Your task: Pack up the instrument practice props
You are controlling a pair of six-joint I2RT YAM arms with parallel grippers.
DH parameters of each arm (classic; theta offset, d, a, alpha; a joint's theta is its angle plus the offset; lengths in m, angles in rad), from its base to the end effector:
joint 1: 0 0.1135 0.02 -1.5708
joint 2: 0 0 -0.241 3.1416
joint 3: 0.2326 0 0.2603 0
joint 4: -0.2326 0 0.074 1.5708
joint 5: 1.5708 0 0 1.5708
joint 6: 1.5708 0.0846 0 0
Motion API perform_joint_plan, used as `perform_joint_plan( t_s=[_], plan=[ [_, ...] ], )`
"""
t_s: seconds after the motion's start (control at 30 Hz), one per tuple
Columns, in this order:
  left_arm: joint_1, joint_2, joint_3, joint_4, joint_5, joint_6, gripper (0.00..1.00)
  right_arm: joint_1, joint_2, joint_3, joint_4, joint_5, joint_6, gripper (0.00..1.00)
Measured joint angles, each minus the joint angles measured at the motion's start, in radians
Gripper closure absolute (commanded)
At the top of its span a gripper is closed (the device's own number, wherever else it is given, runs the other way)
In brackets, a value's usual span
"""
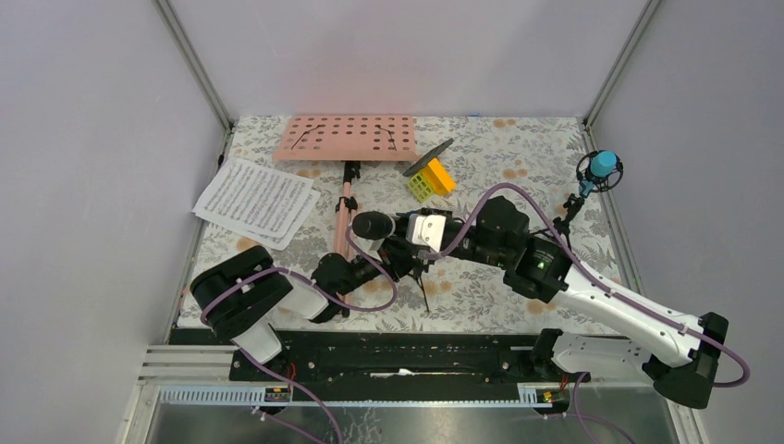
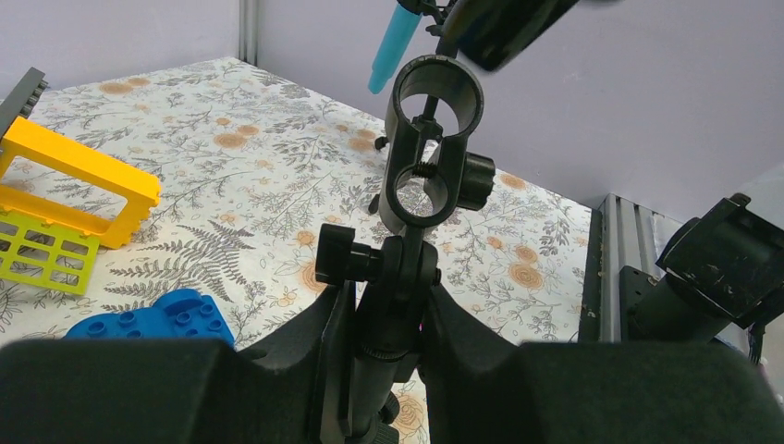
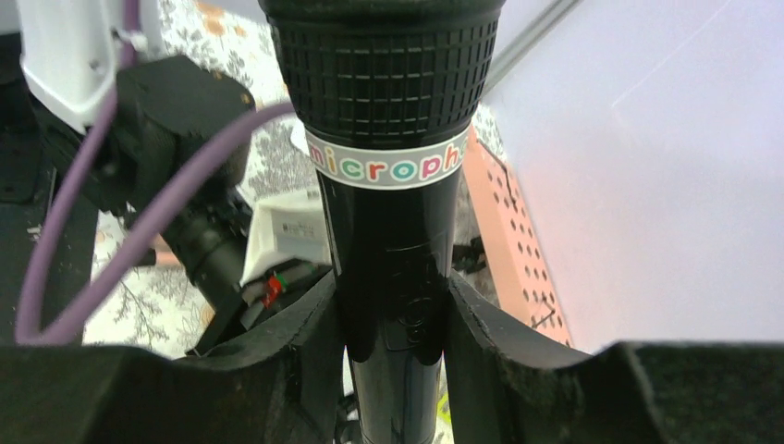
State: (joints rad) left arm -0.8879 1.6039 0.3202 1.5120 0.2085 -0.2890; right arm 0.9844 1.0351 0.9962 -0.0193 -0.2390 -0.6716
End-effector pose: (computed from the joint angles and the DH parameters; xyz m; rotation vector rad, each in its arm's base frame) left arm 0.1820 -0.2515 0.1639 0.6006 1.3081 -1.1215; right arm 0.1539 0.2679 0.3618 -1.3291 0.9691 0.4340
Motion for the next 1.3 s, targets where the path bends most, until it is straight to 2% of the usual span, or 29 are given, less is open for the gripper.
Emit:
perform_joint_plan(
  t_s=[0.27,0.53,0.8,1.03,1.3],
  plan=[
    [0.001,0.009,0.01,-0.001,0.0,0.001,1.0,0.04,0.0,0.07,0.001,0.003,0.048,1.0],
    [0.035,0.007,0.036,-0.043,-0.001,0.005,1.0,0.043,-0.019,0.1,-0.003,0.199,0.247,1.0],
    [0.13,0.013,0.089,-0.107,0.02,0.031,1.0,0.043,-0.131,0.024,-0.057,0.422,0.44,1.0],
    [0.203,0.165,0.247,-0.091,0.075,0.008,1.0,0.043,-0.218,-0.042,-0.187,0.52,0.653,1.0],
    [0.202,0.419,0.535,-0.043,0.188,-0.07,1.0,0.043,-0.32,-0.079,-0.312,0.597,0.804,1.0]
  ],
)
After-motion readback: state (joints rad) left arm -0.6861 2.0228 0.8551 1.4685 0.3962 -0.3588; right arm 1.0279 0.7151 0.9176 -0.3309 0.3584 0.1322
